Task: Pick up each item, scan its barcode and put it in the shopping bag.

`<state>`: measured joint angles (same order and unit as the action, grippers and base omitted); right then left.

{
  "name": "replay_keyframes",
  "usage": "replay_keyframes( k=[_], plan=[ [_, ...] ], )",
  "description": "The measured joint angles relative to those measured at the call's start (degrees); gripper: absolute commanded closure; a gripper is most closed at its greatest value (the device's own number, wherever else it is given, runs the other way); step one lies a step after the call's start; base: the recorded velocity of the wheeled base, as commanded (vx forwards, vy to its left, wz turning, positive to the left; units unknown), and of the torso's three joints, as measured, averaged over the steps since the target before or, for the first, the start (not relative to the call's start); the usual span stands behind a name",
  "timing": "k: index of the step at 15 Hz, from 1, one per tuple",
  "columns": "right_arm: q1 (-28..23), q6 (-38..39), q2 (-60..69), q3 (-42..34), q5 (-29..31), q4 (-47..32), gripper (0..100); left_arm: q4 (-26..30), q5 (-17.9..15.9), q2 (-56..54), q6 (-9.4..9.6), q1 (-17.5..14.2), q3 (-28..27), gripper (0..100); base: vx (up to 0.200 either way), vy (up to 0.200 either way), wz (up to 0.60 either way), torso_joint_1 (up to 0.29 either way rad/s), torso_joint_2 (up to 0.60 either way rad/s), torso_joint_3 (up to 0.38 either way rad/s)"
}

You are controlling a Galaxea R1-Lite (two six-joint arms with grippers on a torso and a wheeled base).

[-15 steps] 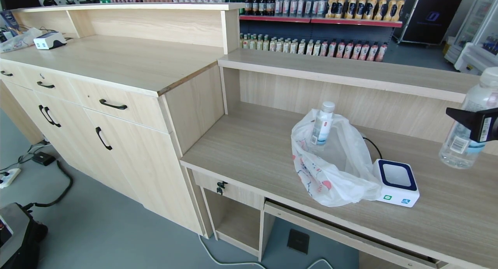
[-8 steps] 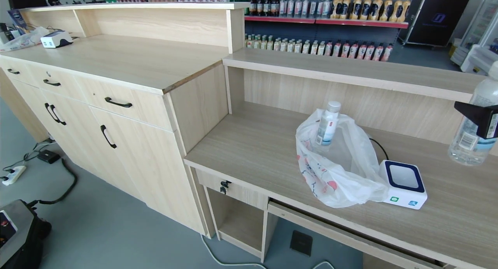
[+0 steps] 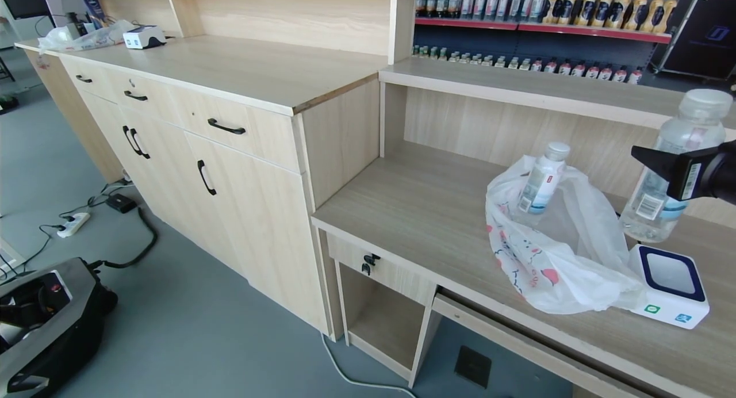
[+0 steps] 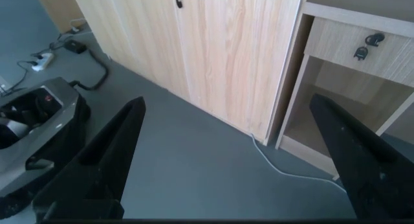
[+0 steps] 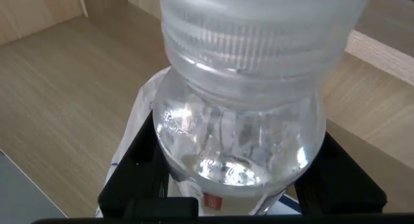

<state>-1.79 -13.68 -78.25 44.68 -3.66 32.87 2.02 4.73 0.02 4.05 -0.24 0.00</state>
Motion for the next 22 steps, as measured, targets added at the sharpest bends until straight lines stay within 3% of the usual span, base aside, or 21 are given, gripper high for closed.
replay_keyframes(
  k=[4,16,22],
  plan=[
    [1.41,4.21,-5.35,0.13,-0.2,3.84,100,0.0,0.0,0.0,0.0,-0.05,0.0,0,0.0,0.0,0.0,0.0,0.0,0.0],
    [4.32,4.35,-28.67,1.21,-0.26,24.04,100,0.0,0.0,0.0,0.0,-0.05,0.0,0,0.0,0.0,0.0,0.0,0.0,0.0],
    [7.79,4.62,-35.8,4.4,-0.26,29.62,100,0.0,-0.02,0.0,0.0,-0.05,0.0,0,0.0,0.0,0.0,0.0,0.0,0.0]
  ],
)
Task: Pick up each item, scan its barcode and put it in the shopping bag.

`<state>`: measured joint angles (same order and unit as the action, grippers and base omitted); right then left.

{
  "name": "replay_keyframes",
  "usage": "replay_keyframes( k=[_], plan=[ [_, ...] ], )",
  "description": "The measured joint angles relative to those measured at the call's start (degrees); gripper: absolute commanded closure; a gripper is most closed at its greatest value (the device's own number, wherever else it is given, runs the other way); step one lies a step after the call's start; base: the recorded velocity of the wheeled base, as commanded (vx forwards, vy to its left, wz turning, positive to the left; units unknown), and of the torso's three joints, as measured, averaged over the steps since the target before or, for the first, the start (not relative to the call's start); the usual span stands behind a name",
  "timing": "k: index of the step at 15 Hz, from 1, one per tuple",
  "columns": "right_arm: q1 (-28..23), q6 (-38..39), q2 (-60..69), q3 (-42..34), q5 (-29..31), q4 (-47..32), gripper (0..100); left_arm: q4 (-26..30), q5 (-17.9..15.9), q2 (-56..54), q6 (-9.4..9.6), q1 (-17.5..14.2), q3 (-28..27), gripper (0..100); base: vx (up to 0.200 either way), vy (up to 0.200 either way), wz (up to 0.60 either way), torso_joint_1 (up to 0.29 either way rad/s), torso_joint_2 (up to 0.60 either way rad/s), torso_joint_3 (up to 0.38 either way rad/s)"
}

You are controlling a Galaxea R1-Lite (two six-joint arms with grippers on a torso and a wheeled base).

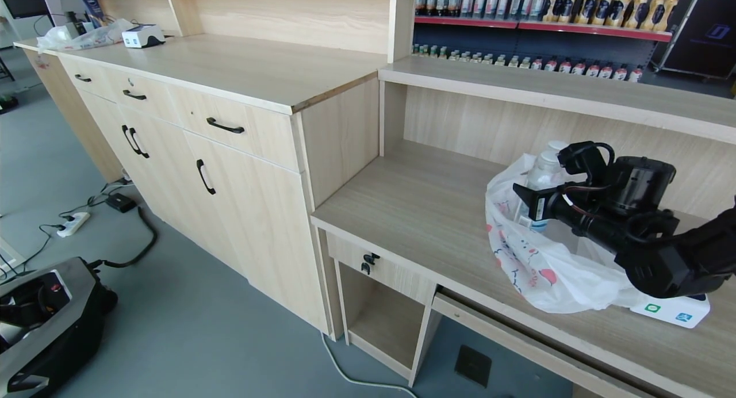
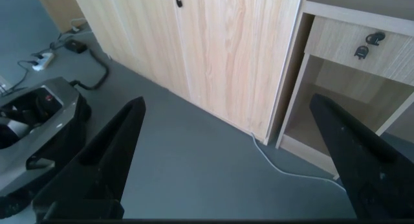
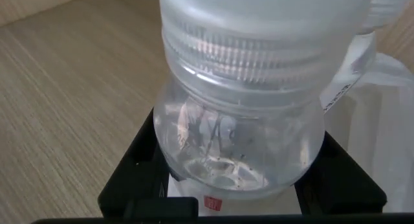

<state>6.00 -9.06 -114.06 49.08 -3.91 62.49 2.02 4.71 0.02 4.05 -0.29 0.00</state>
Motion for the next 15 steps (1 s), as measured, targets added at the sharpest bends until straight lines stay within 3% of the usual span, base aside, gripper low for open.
replay_keyframes(
  k=[6,15],
  plan=[
    [1.02,-0.02,-3.21,0.94,-0.02,1.41,100,0.0,0.02,0.0,-0.02,0.0,0.0,0,0.0,0.0,0.0,0.0,0.0,0.0],
    [-1.29,-0.09,-5.11,1.11,-2.1,2.33,100,0.0,0.02,0.0,0.0,0.0,0.0,0,0.0,0.0,0.0,0.0,0.0,0.0]
  ],
)
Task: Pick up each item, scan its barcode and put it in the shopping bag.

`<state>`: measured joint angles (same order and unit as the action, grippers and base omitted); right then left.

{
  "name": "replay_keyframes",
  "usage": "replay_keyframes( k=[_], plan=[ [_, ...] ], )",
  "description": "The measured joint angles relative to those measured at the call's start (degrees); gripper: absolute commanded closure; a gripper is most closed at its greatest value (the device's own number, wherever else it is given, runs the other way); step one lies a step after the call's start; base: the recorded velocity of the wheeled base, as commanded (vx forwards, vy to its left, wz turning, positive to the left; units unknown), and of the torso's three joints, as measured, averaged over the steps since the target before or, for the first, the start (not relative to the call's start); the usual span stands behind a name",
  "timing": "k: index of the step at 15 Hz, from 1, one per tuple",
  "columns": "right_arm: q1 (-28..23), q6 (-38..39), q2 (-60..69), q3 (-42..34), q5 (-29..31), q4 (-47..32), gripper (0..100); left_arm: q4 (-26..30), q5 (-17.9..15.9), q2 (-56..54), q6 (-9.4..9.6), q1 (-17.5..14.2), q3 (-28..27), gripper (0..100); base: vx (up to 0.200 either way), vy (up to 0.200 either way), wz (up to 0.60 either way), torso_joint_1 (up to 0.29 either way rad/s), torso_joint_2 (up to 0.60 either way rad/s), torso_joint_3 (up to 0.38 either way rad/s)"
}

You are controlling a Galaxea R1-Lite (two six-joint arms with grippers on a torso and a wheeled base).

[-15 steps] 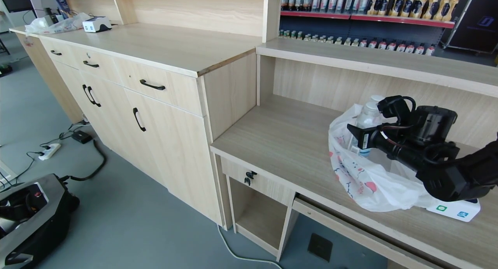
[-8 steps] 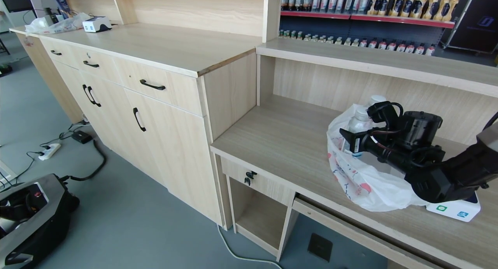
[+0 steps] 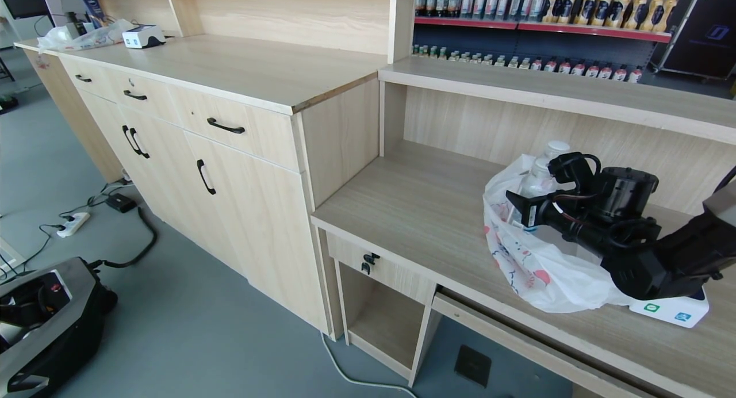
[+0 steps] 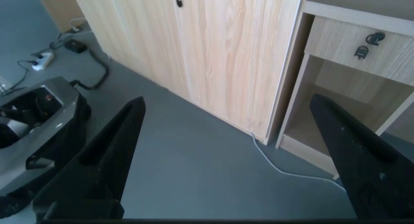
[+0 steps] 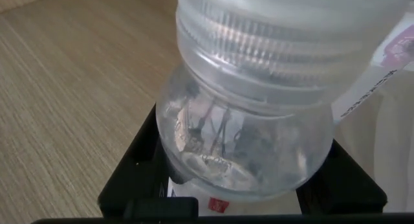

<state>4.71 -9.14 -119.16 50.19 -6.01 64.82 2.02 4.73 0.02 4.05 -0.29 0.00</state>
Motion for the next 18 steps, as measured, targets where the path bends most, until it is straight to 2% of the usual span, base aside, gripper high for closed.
replay_keyframes(
  k=[2,3,10,14,16,18],
  plan=[
    [-0.3,-0.11,-0.44,-0.11,-0.44,-0.06,100,0.0,0.0,0.0,-0.02,0.0,0.0,0,0.0,0.0,0.0,0.0,0.0,0.0],
    [-0.49,-0.11,-0.6,-0.13,-0.5,-0.28,0,0.0,0.0,0.0,0.0,0.0,0.0,0,0.0,0.0,0.0,0.0,0.0,0.0],
    [-1.43,-0.05,2.99,-1.63,-4.85,-3.6,0,-0.02,-0.02,0.0,-0.02,0.0,0.0,0,0.0,0.0,0.0,0.0,0.0,0.0],
    [-1.35,-0.67,13.7,-1.9,-5.91,-17.91,0,0.0,0.0,0.0,0.0,0.0,0.0,0,0.0,0.0,0.0,0.0,0.0,0.0],
    [-1.38,-4.78,22.33,-2.54,-5.97,-25.58,0,0.0,-0.02,0.0,0.0,0.0,0.0,0,0.0,0.0,0.0,0.0,0.0,0.0],
    [-2.56,-10.34,29.64,-2.86,-7.03,-29.27,0,0.0,0.0,0.0,0.0,0.0,0.0,0,0.0,0.0,0.0,0.0,0.0,0.0]
  ],
)
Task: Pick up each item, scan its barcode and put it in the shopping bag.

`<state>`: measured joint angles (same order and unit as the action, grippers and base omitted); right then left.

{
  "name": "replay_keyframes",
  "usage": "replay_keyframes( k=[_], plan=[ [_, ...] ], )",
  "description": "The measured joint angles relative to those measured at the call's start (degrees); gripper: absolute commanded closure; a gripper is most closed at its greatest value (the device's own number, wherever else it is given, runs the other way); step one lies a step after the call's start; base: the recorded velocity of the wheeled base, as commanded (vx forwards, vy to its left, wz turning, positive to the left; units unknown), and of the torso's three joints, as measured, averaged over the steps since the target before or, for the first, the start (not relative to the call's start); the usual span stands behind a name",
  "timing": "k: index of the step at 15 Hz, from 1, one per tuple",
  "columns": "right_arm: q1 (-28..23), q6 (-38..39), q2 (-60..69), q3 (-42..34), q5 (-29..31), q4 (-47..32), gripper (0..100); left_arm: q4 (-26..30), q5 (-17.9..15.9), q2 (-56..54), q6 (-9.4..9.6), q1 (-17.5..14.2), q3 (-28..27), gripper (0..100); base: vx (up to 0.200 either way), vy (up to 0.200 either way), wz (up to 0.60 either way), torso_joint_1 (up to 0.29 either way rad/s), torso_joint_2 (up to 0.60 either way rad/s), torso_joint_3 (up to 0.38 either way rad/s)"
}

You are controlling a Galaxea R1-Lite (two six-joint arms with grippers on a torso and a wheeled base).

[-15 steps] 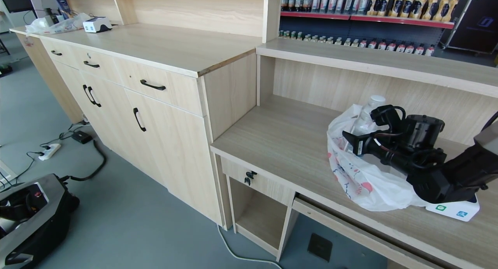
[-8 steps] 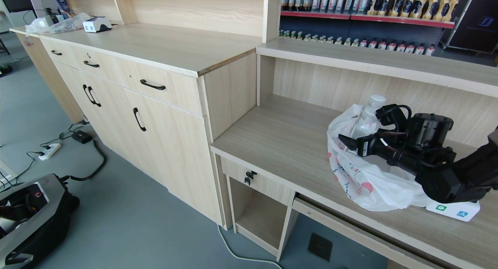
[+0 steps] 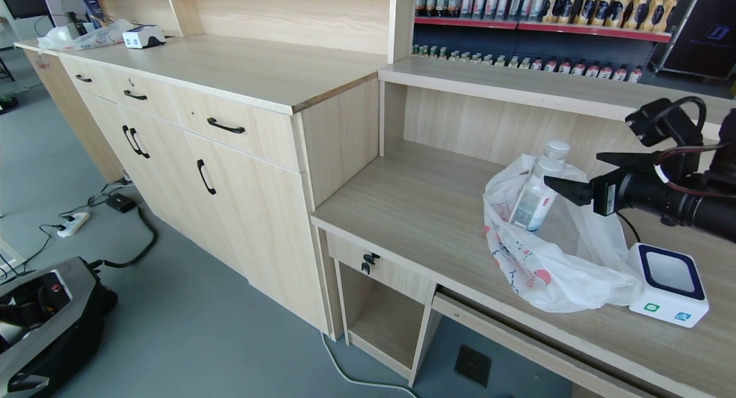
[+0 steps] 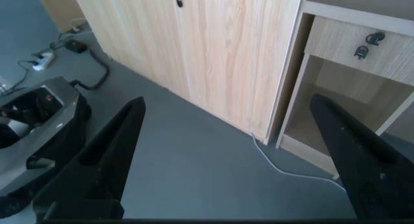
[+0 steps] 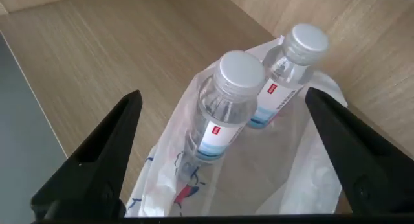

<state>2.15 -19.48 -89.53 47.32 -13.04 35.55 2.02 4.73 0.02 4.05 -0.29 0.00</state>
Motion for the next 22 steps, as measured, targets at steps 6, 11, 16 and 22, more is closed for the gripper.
replay_keyframes(
  k=[6,11,16,22],
  plan=[
    [-3.24,-2.72,10.05,15.26,3.25,-19.3,0,-0.02,-0.02,0.0,0.0,-0.01,0.0,0,0.0,0.0,-0.6,0.005,0.0,0.0],
    [-11.68,3.3,11.82,34.21,12.8,-48.81,0,0.0,0.0,0.0,0.0,0.0,0.0,0,0.0,0.0,-0.6,0.001,0.0,0.0],
    [-21.76,7.74,10.37,40.11,14.71,-53.39,0,-0.02,0.0,0.0,0.0,0.0,0.0,0,0.0,0.0,0.0,0.093,-0.24,-0.148],
    [-38.03,0.4,9.02,24.31,14.59,-50.13,0,-0.02,0.0,0.0,-0.02,0.05,0.0,0,0.0,0.0,0.0,0.027,-0.06,-0.034]
  ],
)
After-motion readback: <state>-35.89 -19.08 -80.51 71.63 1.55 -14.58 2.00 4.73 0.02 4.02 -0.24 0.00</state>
